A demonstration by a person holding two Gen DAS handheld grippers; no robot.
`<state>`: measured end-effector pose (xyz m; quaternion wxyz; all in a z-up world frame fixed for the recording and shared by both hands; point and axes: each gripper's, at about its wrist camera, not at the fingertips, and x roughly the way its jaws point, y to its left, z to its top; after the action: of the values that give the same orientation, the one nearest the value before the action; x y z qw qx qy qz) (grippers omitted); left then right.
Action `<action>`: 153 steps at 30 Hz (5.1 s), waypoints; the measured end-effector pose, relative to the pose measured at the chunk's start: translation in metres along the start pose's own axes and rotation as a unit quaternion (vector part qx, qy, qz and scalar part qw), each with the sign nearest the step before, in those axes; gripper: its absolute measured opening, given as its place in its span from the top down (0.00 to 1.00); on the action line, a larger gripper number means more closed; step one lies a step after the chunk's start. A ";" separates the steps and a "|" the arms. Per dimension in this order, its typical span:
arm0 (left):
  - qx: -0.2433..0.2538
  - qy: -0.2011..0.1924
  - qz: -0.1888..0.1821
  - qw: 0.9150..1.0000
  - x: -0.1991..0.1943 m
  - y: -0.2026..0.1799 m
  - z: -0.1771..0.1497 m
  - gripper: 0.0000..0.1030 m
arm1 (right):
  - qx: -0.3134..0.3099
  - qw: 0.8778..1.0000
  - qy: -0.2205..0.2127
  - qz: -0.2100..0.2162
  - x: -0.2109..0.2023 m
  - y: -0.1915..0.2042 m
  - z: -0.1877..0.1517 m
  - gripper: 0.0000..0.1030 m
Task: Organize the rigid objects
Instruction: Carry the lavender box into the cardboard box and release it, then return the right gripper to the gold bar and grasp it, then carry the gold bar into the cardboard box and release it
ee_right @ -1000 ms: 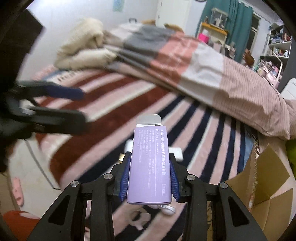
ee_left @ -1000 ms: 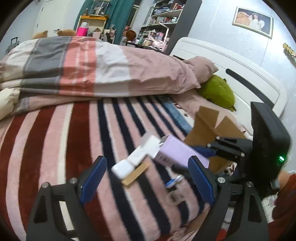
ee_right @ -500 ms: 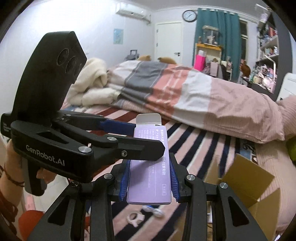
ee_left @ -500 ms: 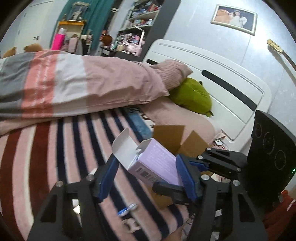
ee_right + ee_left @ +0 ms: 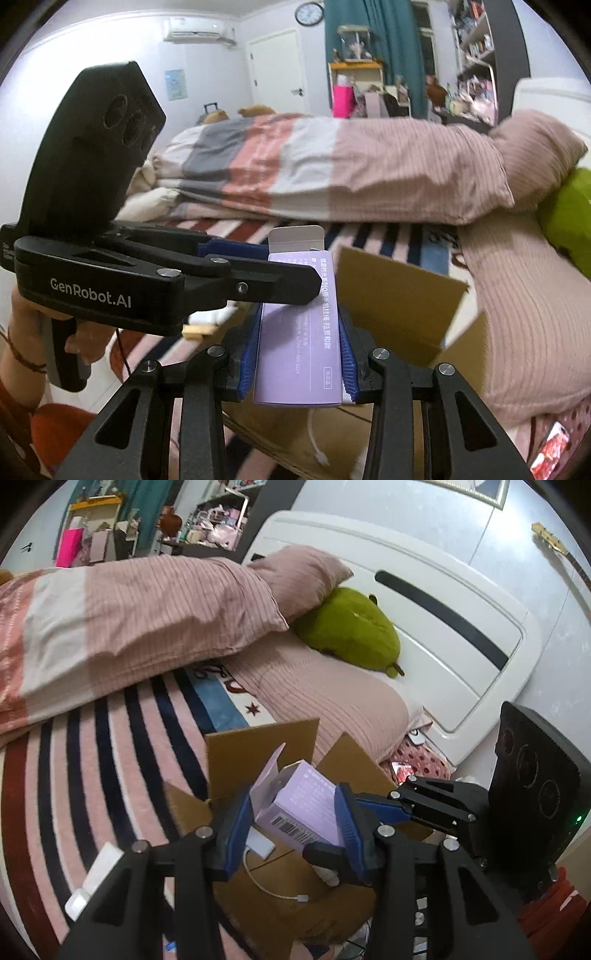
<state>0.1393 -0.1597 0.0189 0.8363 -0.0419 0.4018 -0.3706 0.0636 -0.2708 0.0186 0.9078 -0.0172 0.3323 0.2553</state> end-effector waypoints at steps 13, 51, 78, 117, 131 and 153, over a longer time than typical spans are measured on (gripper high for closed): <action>0.016 0.007 0.044 0.999 0.006 0.001 0.000 0.32 | -0.017 0.998 0.055 -0.026 0.008 -0.022 -0.015 0.50; -0.132 -0.027 0.205 0.969 -0.139 0.228 -0.195 0.30 | -0.120 0.971 0.199 0.059 0.207 0.158 -0.036 0.21; -0.140 -0.018 0.186 0.972 -0.132 0.229 -0.203 0.30 | -0.184 0.933 0.262 0.165 0.227 0.174 -0.060 0.85; -0.163 -0.056 0.189 0.967 -0.166 0.221 -0.193 0.30 | -0.161 0.960 0.186 0.134 0.234 0.201 -0.043 0.86; -0.183 -0.040 0.161 0.969 -0.142 0.233 -0.202 0.30 | -0.155 0.962 0.180 0.133 0.240 0.202 -0.053 0.87; 0.010 -0.063 0.082 0.995 -0.082 0.045 -0.054 0.56 | -0.110 0.988 0.034 0.101 0.033 0.100 -0.007 0.87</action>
<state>0.0947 -0.0617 0.0182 0.8880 -0.0236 0.3468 -0.3012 0.0337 -0.1699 0.0068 0.8582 -0.0919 0.3325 0.3802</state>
